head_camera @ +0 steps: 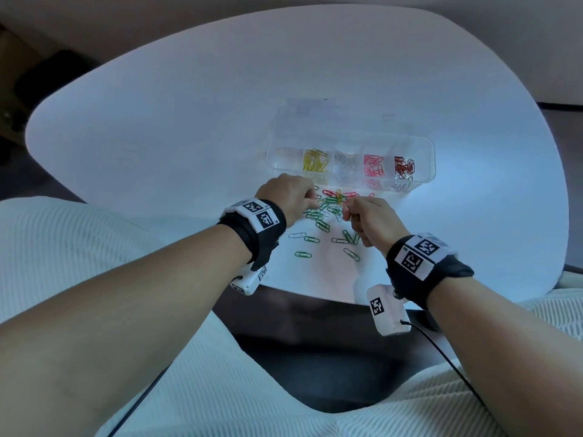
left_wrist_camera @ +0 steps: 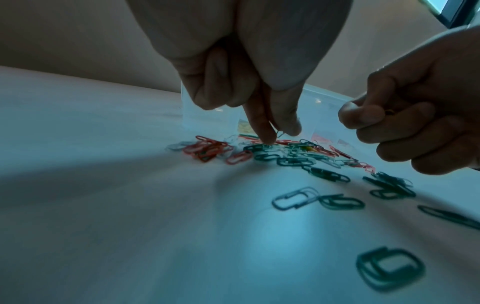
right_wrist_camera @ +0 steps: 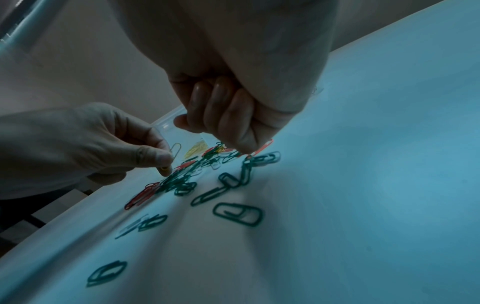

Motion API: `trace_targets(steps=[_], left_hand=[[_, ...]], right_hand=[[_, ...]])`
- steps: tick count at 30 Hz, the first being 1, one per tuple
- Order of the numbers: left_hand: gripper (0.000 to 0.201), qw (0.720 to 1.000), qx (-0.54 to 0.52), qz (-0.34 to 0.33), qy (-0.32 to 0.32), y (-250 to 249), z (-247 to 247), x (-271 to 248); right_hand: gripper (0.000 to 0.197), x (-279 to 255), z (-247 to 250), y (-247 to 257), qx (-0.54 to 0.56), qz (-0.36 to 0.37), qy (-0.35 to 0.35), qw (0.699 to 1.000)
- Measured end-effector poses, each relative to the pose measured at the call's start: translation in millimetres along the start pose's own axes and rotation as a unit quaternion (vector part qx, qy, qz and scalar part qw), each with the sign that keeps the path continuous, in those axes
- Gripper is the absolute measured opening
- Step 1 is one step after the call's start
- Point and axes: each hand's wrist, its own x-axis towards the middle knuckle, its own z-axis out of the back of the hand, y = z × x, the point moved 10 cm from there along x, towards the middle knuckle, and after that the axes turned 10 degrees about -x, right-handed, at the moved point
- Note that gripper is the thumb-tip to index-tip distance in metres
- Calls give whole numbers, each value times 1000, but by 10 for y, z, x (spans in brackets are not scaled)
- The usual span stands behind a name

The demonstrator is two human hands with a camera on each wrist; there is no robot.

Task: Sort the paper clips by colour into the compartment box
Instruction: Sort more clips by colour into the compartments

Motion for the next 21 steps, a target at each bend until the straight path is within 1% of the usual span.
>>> trace_targets(steps=[4,6,8,10,11,13,15,16,17,19,21], left_hand=[[7,1000,-25,-6,12,-10,33,-45],[18,999,-30,-16,25,-36,28,-84],[31,998,-28,-25,50,-84,-1,-139],[37,996,-35,-32,74,-144,-40,-197],[38,995,-43,-30,87,-171,-61,-225],[30,992,-57,-22,110,-224,-116,-262],[14,990,-61,-20,122,-285,-161,-283],[8,990,-65,-19,122,-305,-173,-283],[9,990,-70,-17,121,-316,-184,-279],[20,989,-84,-12,123,-326,-206,-266],[23,987,-99,-1,124,-327,-185,-250]], right_hand=[[30,-14,4,3,-4,-11,-2,1000],[27,-8,31,-17,-24,-28,-8,999],[22,12,38,-23,-96,-45,3,994],[21,21,42,-45,-212,-69,31,974],[24,28,53,-73,-252,-82,44,963],[24,36,86,-99,-281,-96,69,952],[17,26,112,-27,-271,-82,87,955],[20,20,126,46,-250,-66,89,962],[28,4,150,145,-203,-50,83,974],[42,-38,199,358,-72,-22,66,995],[46,-40,244,581,20,11,56,998]])
